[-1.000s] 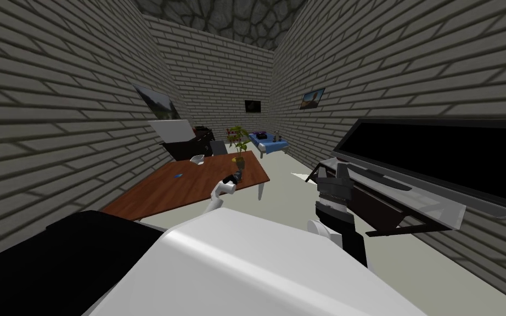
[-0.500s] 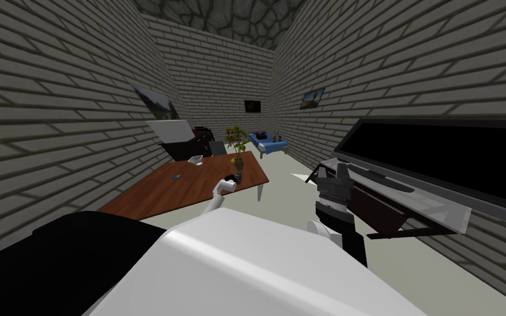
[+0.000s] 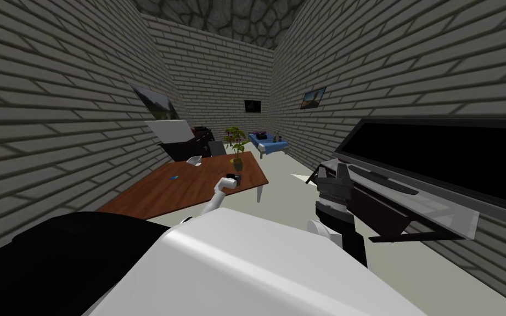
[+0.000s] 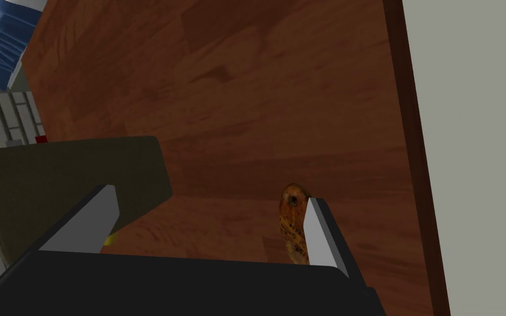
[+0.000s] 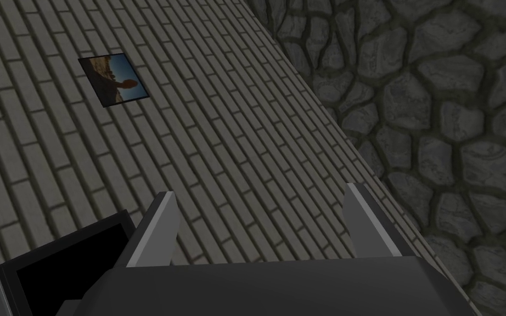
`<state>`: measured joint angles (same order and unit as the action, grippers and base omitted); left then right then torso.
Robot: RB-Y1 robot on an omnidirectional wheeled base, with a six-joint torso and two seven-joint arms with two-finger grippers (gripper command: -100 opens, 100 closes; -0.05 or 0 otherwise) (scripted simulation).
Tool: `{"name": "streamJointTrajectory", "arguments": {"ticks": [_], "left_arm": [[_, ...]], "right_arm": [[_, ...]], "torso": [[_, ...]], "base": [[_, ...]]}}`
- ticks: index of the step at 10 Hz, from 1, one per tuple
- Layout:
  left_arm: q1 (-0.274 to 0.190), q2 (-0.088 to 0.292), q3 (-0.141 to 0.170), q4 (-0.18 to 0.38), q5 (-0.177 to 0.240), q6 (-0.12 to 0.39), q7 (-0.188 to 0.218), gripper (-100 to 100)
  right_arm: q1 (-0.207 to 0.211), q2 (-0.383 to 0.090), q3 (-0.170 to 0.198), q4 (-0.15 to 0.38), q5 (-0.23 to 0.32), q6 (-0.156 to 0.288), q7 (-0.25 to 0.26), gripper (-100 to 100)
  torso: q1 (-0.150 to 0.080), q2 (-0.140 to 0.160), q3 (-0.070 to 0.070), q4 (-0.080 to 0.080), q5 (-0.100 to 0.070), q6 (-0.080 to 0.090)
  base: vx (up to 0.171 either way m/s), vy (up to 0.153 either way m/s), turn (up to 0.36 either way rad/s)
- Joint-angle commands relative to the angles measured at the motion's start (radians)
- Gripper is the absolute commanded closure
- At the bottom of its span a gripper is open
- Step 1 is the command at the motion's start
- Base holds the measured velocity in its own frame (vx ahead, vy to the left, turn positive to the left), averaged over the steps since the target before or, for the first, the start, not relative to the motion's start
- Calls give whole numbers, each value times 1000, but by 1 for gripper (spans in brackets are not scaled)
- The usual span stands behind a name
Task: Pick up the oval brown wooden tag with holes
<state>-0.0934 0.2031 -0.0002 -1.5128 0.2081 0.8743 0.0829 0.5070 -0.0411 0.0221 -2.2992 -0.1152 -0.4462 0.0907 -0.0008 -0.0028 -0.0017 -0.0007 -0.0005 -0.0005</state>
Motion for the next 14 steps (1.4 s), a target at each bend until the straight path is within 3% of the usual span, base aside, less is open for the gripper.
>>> {"name": "streamJointTrajectory", "arguments": {"ticks": [1, 14], "left_arm": [[-11, 5, 5, 26, 8, 37, 3, -100], [-204, 77, 89, 362, 75, 365, 57, -100]], "right_arm": [[0, 0, 0, 0, 0, 0, 0, 0], [0, 0, 0, 0, 0, 0, 0, 0]], "torso": [[0, 0, 0, 0, 0, 0], [2, 0, 0, 0, 0, 0]], "base": [[43, -14, 9], [47, -5, 18]]}}
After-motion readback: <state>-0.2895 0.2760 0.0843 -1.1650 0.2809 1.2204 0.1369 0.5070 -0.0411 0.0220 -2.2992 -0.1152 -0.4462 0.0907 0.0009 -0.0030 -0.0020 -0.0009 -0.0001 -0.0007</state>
